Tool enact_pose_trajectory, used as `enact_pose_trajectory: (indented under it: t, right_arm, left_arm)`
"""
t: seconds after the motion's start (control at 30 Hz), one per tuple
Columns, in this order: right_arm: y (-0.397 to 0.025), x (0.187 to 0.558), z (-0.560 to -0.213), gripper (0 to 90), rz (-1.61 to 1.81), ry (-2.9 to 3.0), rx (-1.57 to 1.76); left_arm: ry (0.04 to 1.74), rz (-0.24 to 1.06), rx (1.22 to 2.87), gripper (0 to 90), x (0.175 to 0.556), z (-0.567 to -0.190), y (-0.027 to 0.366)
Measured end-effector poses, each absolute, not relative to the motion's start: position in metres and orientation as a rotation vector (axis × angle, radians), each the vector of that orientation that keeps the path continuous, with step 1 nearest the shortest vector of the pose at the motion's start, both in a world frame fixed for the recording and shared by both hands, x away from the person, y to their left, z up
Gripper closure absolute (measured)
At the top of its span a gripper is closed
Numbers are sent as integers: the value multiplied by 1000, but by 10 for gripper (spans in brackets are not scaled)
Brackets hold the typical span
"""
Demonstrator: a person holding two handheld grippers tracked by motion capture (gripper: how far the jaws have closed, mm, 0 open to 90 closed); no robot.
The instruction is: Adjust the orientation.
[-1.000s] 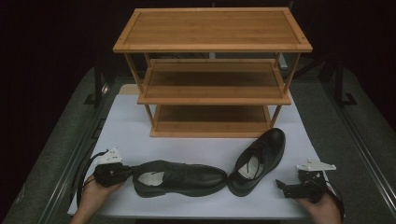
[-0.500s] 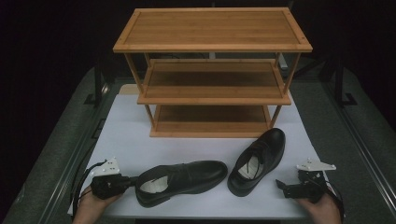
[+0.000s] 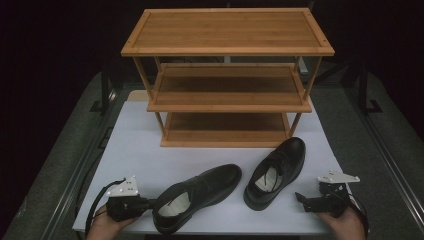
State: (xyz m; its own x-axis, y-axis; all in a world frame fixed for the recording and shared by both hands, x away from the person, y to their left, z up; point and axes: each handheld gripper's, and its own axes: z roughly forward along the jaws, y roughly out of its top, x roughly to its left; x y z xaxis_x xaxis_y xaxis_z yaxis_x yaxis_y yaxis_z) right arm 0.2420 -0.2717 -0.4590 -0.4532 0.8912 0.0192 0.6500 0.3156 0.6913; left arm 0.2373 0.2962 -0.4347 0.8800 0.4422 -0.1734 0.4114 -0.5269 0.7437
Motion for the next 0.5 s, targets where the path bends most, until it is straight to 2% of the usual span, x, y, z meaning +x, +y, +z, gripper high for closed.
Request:
enact_pose_trajectory:
  t: [0.5]
  right_arm:
    - [-272, 242, -459, 3, 907, 2221, 1374]
  left_arm:
    - [551, -29, 2188, 900, 238, -437, 277]
